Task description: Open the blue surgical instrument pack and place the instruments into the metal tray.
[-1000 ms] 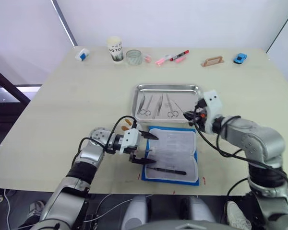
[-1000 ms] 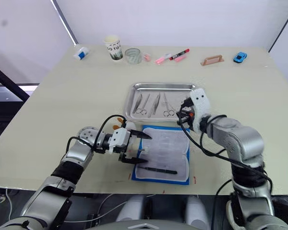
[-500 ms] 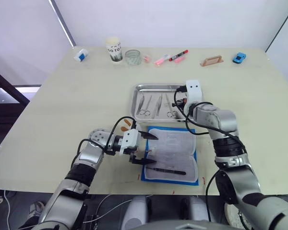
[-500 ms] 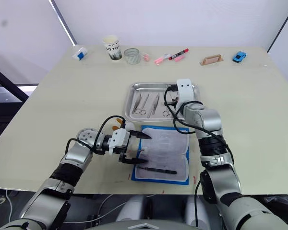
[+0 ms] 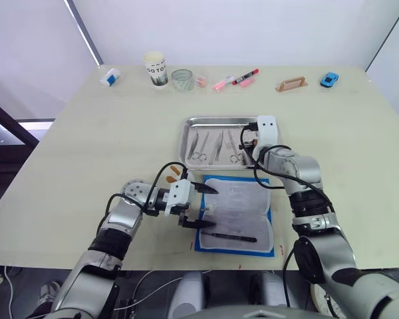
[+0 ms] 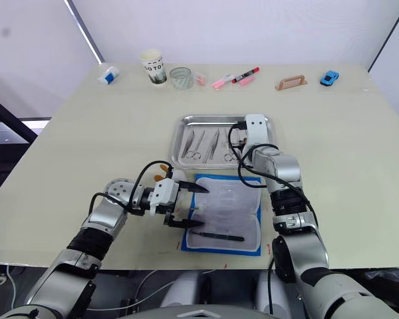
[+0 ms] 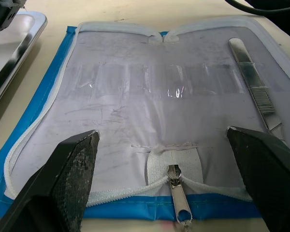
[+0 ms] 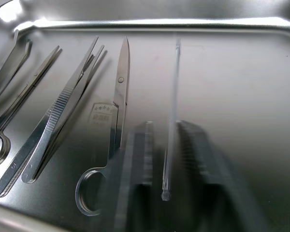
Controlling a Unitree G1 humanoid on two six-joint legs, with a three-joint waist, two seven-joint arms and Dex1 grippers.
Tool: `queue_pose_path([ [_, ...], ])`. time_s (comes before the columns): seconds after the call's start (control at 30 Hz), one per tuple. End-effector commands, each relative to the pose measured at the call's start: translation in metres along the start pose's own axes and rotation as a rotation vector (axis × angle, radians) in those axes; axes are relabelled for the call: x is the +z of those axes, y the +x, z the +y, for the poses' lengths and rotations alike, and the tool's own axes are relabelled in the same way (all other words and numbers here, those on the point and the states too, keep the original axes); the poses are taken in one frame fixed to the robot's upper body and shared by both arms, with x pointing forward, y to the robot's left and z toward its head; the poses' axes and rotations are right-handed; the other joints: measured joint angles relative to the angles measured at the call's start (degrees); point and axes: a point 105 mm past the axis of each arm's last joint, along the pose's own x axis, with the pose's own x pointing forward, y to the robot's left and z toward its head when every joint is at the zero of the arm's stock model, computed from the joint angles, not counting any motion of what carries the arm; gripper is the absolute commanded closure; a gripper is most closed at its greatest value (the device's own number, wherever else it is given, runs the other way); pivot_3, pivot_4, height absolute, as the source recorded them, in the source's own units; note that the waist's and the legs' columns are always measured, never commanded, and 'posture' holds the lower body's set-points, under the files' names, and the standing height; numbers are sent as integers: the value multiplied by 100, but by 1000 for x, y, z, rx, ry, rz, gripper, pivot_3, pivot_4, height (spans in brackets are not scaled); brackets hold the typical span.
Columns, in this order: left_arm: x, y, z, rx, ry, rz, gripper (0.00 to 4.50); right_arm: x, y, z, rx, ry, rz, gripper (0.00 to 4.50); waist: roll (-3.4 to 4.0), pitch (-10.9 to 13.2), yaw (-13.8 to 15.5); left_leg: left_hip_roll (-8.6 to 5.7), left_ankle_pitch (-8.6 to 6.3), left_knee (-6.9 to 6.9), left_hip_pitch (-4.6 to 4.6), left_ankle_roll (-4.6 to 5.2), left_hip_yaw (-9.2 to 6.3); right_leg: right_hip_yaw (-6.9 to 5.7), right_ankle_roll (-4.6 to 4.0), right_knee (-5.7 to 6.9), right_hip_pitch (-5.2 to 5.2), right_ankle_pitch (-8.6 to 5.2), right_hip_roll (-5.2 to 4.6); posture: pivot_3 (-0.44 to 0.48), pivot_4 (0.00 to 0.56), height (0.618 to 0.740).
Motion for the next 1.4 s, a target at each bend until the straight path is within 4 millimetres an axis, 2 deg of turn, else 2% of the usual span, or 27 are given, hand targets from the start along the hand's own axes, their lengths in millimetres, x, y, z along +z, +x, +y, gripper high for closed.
queue_pose_path([
  [0.03,-29,5,-19,-48,-131,74,0,16,-5,8,42,-8,-59,1826,0,0,-1,0,0,0,0,0,-1,0,0,0,0,0,0,0,150,740],
  [0.13,-29,5,-19,-48,-133,73,0,28,-17,18,135,-57,-141,1826,1,1,-1,0,0,0,-1,0,-3,1,0,-1,0,0,0,0,150,740],
  [0.23,-28,5,-18,-47,-132,72,0,33,-38,34,294,-126,-214,1826,2,2,-3,-1,0,0,-3,0,-14,7,1,-2,0,0,0,0,150,740],
  [0.33,-28,5,-18,-46,-132,71,0,29,-77,49,525,-279,-294,1826,3,3,21,-8,0,0,-8,0,-28,10,4,-5,1,-2,2,0,150,740],
  [0.4,-27,5,-18,-47,-131,71,0,24,-101,56,657,-309,-338,1826,3,3,43,-8,0,0,-7,0,-36,18,6,-7,2,-4,4,0,150,740],
  [0.53,-27,4,-17,-48,-130,72,0,-4,-140,57,839,-417,-254,1826,2,8,26,-17,0,-1,-5,0,-42,29,9,-8,3,-5,5,0,150,740],
  [0.73,-27,2,-18,-55,-127,75,0,-54,-176,56,940,-584,-85,1826,-13,15,58,-19,0,-2,-4,0,-49,25,-11,-10,4,-17,5,0,150,740],
  [0.77,-27,2,-18,-57,-127,76,0,-61,-181,55,952,-585,-62,2063,-21,19,60,-20,0,-1,-6,0,-54,22,-13,-11,3,-18,4,0,150,740],
  [0.83,-27,2,-18,-62,-129,76,0,-74,-183,49,930,-615,-8,2711,-25,21,63,-20,0,-1,-7,0,-55,22,-14,-11,3,-18,5,0,150,740],
  [0.93,-27,2,-19,-68,-129,76,0,-95,-186,43,912,-660,53,4008,-30,21,67,-21,0,0,-6,0,-57,21,-14,-16,3,-20,5,0,150,740],
  [1.13,-27,2,-18,-77,-128,79,0,-114,-186,40,882,-726,91,4008,-37,25,69,-21,0,0,-6,0,-60,18,-12,-21,3,-21,5,0,150,740],
  [1.4,-26,2,-17,-83,-124,85,0,-121,-182,44,880,-716,112,4008,-51,33,73,-22,0,0,-7,0,-62,16,-13,-23,3,-20,6,0,150,740],
])
